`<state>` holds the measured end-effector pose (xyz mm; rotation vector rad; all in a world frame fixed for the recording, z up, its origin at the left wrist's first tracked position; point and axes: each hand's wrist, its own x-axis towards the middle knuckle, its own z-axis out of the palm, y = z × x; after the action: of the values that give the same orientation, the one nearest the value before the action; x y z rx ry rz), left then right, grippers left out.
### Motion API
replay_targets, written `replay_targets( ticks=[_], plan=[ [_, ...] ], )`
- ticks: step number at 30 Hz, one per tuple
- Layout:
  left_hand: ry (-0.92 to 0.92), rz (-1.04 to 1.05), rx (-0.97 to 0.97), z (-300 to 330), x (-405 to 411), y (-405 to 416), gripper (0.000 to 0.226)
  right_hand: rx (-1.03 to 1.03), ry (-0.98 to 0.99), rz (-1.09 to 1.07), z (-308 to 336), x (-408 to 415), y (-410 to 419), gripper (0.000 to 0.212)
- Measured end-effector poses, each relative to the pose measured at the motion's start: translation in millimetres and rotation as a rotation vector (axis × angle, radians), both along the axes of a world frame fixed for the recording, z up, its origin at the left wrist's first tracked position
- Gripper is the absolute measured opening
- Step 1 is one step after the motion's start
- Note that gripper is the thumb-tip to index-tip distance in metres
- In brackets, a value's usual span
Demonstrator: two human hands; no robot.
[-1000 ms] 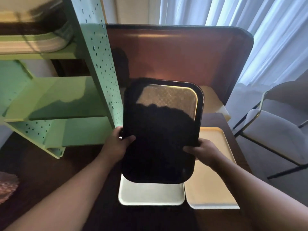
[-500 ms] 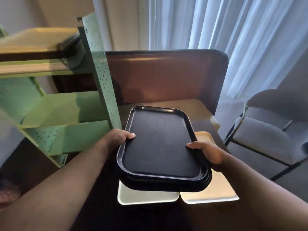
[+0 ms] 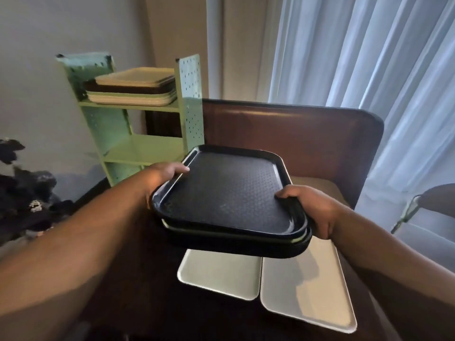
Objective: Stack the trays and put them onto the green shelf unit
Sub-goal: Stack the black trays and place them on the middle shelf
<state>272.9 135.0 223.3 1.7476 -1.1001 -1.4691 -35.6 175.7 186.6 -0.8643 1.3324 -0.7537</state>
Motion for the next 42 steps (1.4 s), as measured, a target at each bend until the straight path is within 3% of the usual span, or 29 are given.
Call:
replay_targets(
  ticks=[2,8,10,12,18,21,25,32,36,39,42],
  plan=[
    [0.001,0.022,-0.028,14,14,13,0.038,-0.006,-0.051,0.056,15,9,0,0.027],
    [-0.131,0.077,-0.172,48,53,43,0.030,-0.002,-0.162,0.257,46,41,7,0.029],
    [-0.190,0.111,-0.222,53,71,50,0.041,-0.020,-0.089,0.282,49,54,6,0.046],
    [-0.237,0.114,-0.257,59,87,57,0.038,-0.034,-0.021,0.318,51,71,1,0.061],
    [-0.278,0.208,-0.347,67,145,71,0.031,-0.039,-0.031,0.407,58,131,-6,0.080],
    [-0.332,0.223,-0.303,61,172,70,0.026,-0.030,-0.036,0.378,51,156,-20,0.075],
    [-0.280,0.290,-0.233,48,202,52,0.024,-0.013,-0.028,0.366,40,185,-40,0.085],
    [-0.255,0.310,-0.144,36,252,-6,0.030,-0.048,0.068,0.261,17,238,-76,0.063],
    [-0.058,0.273,-0.055,23,263,-41,0.029,-0.025,0.006,0.126,8,261,-105,0.072],
    [0.046,0.251,0.006,10,269,-75,0.027,-0.010,-0.027,-0.021,4,270,-129,0.046],
    [0.141,0.167,0.066,-1,270,-103,0.026,-0.043,0.007,-0.112,-1,273,-143,0.033]
  ],
)
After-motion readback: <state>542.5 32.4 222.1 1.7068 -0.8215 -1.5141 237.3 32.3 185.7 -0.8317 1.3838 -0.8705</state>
